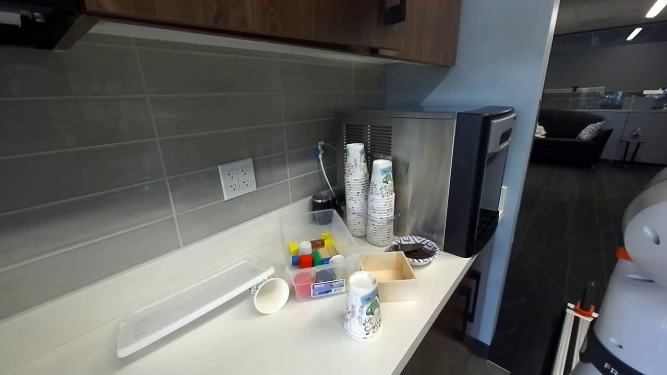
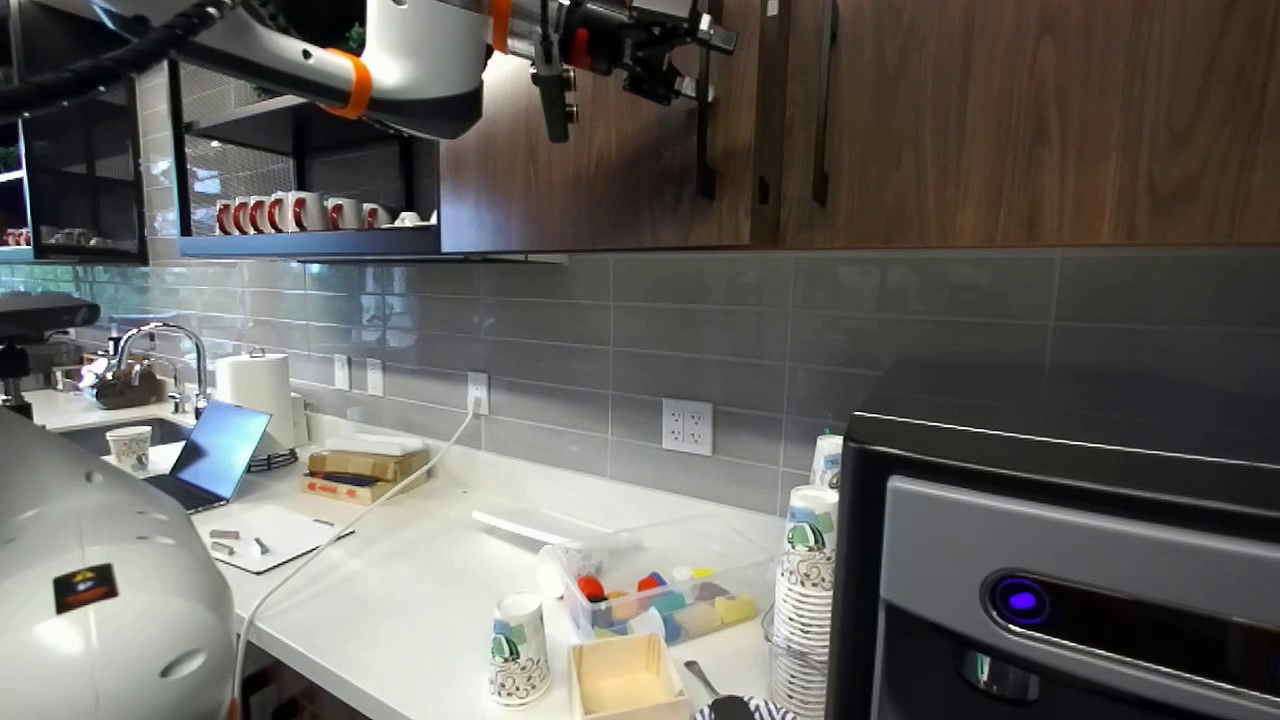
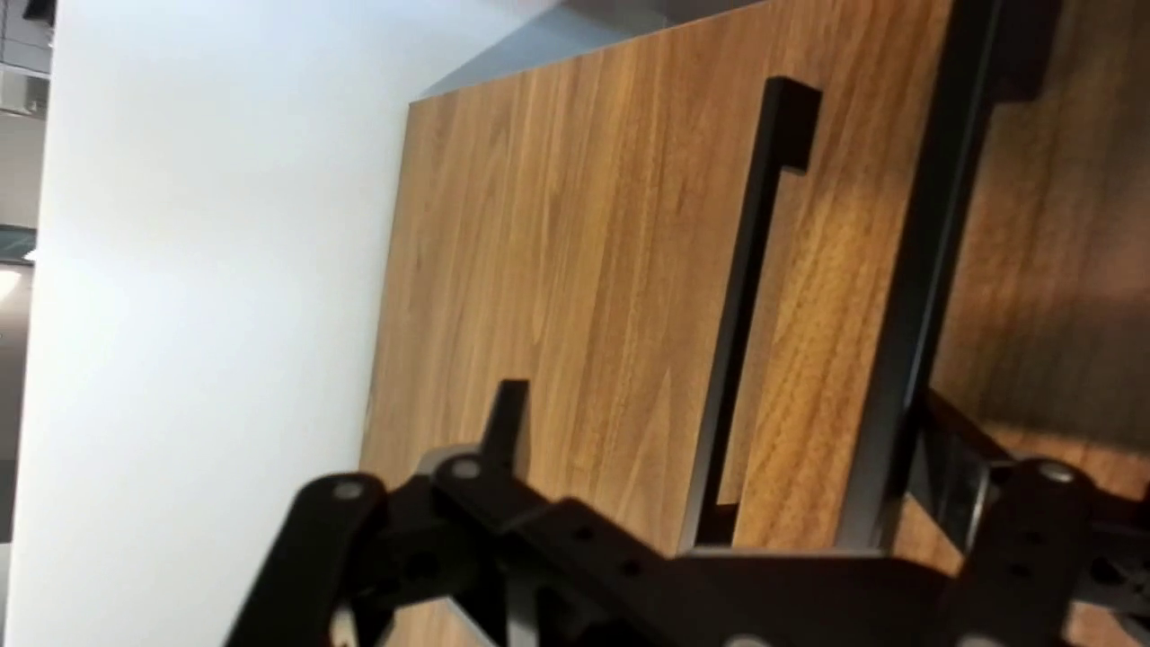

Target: Open the left upper cabinet door then close it again.

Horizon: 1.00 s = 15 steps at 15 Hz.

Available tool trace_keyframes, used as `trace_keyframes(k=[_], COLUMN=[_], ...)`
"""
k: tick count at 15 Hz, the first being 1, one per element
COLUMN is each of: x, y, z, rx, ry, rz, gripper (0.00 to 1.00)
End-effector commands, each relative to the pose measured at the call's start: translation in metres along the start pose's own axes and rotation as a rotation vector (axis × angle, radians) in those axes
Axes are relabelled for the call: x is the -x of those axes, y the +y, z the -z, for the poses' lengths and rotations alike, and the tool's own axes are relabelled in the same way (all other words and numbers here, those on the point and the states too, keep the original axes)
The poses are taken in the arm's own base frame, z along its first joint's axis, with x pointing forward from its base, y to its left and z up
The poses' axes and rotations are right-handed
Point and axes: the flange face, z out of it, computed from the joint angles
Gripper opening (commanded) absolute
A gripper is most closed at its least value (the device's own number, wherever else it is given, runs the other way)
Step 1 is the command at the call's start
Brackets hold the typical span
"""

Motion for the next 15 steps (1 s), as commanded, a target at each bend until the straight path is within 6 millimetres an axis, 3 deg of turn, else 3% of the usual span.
trace_keyframes(k=[1, 8, 15], x=[0.018, 0.04, 0.064], y=[0.036, 0.06, 0.069], z=[0.02, 0.08, 0.133], rx=[0.094, 0.22, 0.314], ry=[-0.072, -0.164, -0.237], rz=[0.003, 0.009, 0.031], gripper=[1.0, 1.0, 1.0])
